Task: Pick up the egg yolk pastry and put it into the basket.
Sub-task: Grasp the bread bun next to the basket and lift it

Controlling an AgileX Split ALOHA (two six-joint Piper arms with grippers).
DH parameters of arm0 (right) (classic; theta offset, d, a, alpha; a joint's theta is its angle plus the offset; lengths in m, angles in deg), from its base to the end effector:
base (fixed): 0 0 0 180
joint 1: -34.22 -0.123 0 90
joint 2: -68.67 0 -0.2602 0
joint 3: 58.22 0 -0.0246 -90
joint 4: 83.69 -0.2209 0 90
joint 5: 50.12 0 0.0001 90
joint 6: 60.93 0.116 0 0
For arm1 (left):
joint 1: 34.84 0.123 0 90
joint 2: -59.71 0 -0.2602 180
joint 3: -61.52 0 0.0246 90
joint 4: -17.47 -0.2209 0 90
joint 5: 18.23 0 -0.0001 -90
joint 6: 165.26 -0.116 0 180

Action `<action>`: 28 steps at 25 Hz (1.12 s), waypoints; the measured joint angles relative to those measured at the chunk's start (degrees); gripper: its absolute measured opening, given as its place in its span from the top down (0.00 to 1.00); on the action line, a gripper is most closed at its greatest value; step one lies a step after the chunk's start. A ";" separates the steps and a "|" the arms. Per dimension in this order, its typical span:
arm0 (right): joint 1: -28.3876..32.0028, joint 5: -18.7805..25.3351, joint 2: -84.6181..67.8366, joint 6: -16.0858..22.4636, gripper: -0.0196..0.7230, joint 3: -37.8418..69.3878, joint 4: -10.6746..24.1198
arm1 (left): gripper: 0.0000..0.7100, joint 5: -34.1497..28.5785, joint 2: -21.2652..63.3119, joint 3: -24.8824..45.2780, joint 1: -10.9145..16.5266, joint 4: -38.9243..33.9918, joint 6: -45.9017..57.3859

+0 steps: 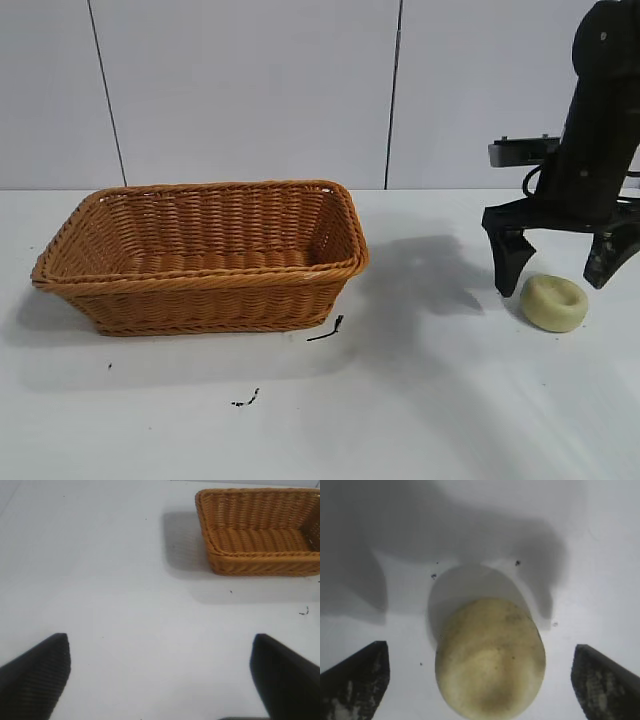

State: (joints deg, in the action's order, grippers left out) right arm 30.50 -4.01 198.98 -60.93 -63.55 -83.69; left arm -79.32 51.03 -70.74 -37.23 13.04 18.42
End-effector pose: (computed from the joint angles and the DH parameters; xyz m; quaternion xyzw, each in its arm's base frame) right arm 0.3805 0.0247 0.1003 -0.0324 0.9965 0.0025 0.0776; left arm 0.0162 0.0072 0.2515 -0.0112 0.8542 0.0111 0.5196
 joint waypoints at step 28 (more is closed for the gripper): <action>0.00 0.40 1.75 0.00 0.87 -0.28 0.00 | 0.02 0.00 0.00 0.00 0.00 0.00 0.00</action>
State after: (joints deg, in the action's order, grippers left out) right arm 30.50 -3.61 200.73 -60.93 -63.83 -83.69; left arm -79.32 51.03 -70.74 -37.23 13.04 18.42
